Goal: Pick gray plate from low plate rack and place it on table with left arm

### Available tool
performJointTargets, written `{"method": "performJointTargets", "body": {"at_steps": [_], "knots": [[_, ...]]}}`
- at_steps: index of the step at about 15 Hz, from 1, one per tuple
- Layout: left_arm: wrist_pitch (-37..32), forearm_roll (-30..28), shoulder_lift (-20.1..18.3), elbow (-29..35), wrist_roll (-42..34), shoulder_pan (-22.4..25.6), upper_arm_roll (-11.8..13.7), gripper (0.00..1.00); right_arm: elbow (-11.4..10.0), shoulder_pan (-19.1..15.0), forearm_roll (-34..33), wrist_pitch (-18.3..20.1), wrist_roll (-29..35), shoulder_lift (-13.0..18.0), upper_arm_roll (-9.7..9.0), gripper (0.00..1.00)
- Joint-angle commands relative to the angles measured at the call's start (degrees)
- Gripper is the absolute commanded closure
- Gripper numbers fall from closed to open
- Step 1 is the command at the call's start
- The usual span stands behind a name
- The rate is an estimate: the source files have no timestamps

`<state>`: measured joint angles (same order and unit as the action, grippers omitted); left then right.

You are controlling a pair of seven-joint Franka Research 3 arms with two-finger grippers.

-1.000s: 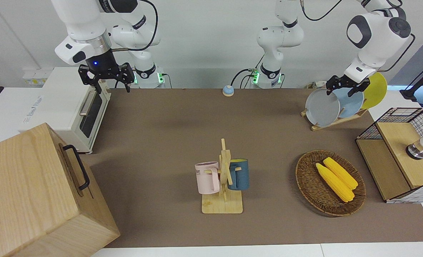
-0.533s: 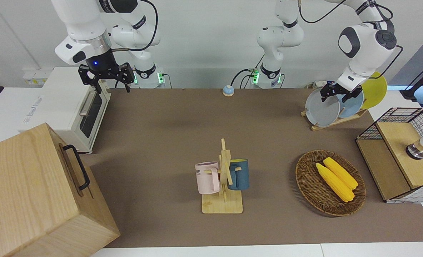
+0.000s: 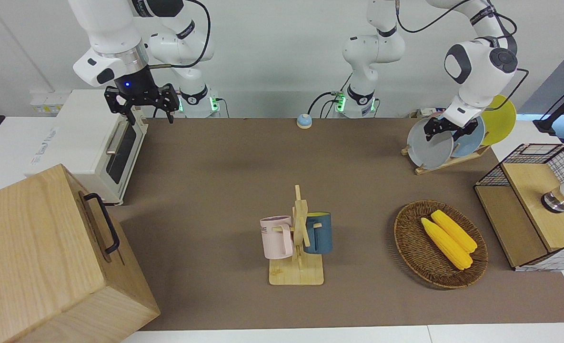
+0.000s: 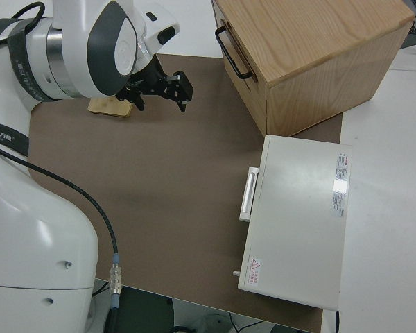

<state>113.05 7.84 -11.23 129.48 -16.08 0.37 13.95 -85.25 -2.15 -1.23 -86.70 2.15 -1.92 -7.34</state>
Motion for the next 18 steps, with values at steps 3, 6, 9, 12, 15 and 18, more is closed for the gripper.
{"method": "performJointTargets", "body": {"at_steps": [3, 6, 9, 12, 15, 18], "knots": [[0.9, 1.4, -1.1, 1.7, 0.8, -0.5, 0.3, 0.95, 1.2, -1.3, -0.2, 0.9, 0.8, -0.5, -1.19, 0.017], [1.0, 1.5, -1.0, 1.6, 0.6, -0.5, 0.3, 1.00, 1.2, -1.3, -0.2, 0.9, 0.8, -0.5, -1.19, 0.017], [0.8, 3.9, -1.0, 1.5, 1.0, -0.8, 0.1, 1.00, 1.1, -1.3, -0.2, 0.9, 0.8, -0.5, -1.19, 0.017], [-0.5, 3.9, -1.2, 0.8, 1.4, -1.0, -0.1, 1.00, 1.1, -1.3, -0.2, 0.9, 0.8, -0.5, -1.19, 0.017], [-4.7, 3.9, -1.4, -2.3, 1.8, -1.2, -0.5, 1.00, 1.2, -1.3, -0.2, 0.9, 0.8, -0.5, -1.19, 0.017], [-9.3, 3.9, -1.4, -6.2, 1.9, -1.5, -0.8, 1.00, 1.1, -1.3, -0.2, 0.9, 0.8, -0.5, -1.19, 0.017]]}}
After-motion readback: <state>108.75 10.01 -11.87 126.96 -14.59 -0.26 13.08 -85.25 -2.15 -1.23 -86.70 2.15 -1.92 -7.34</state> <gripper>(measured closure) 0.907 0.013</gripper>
